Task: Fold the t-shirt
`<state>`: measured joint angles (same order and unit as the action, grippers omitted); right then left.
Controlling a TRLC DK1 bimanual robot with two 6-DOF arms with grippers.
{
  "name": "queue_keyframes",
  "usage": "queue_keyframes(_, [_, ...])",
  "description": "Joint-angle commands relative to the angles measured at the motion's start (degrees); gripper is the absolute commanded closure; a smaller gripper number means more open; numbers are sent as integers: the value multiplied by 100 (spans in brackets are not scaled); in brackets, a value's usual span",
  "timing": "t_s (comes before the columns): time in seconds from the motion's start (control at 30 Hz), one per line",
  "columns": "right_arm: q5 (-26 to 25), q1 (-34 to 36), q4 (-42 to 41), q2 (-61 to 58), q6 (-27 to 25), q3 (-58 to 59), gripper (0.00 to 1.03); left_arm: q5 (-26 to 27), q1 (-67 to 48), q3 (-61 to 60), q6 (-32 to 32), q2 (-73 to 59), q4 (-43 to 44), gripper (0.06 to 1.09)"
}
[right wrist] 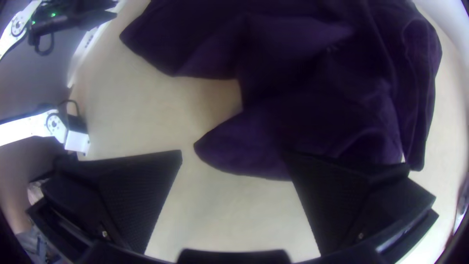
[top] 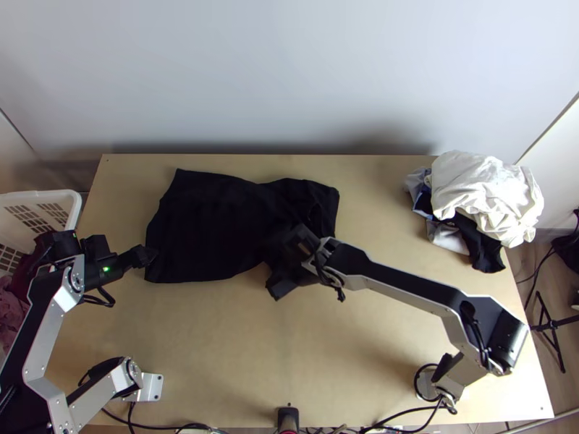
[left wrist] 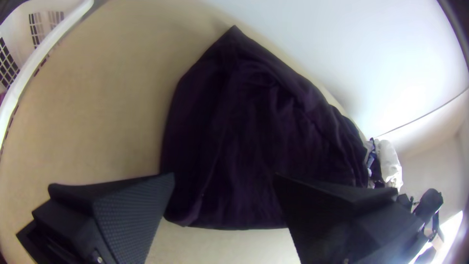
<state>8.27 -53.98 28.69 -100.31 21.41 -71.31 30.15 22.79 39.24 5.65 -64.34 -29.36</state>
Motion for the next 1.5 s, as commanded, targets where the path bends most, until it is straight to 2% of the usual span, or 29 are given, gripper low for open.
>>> queue_keyframes(0.0, [-502,10,76,-349,-93,-314,5,-18,24,-31,85,-26,54,11])
queue_keyframes(0.37, [-1381,-254,1201,-902,-163,-973,5,-27,-46,-365,-46,677,-87,11])
queue_keyframes(0.47, [-1434,-333,1253,-981,-163,-1069,5,-27,-73,-400,-64,721,-87,11])
queue_keyframes(0.6, [-1434,-386,1306,-981,-163,-1140,13,-18,-73,-356,-64,729,-105,13])
queue_keyframes(0.67, [-1434,-421,1403,-973,-163,-1184,16,-18,-73,-356,-64,721,-105,25])
queue_keyframes(0.7, [-1434,-421,1403,-964,-163,-1184,16,-18,-81,-365,-73,712,-105,37])
queue_keyframes(0.73, [-1434,-430,1412,-946,-163,-1175,16,-18,-81,-365,-73,694,-96,53])
queue_keyframes(0.8, [-1434,-447,1420,-902,-172,-1140,16,-9,-90,-347,-73,650,-69,93])
queue_keyframes(0.83, [-1434,-456,1420,-894,-172,-1113,16,-9,-116,-347,-73,650,-78,105])
queue_keyframes(0.97, [-1434,-482,1429,-823,-172,-1043,16,8,-160,-374,-82,677,-140,105])
queue_keyframes(1.0, [-1434,-491,1455,-806,-172,-1043,19,8,-160,-365,-90,668,-184,105])
queue_keyframes(1.07, [-1434,-517,1464,-797,-260,-1087,48,8,-160,-365,-99,659,-192,105])
queue_keyframes(1.1, [-1434,-517,1491,-779,-260,-1140,51,8,-169,-356,-117,659,-210,104])
queue_keyframes(1.3, [-1434,-509,1508,-753,-260,-1192,48,-1,-134,-356,-275,686,-254,104])
queue_keyframes(1.37, [-1425,-509,1517,-735,-242,-1192,32,-1,-81,-365,-372,677,-280,104])
queue_keyframes(1.43, [-1372,-509,1561,-727,-234,-1210,9,-1,-20,-374,-433,677,-280,104])
queue_keyframes(1.47, [-1346,-500,1561,-727,-234,-1210,7,-1,7,-382,-451,677,-280,104])
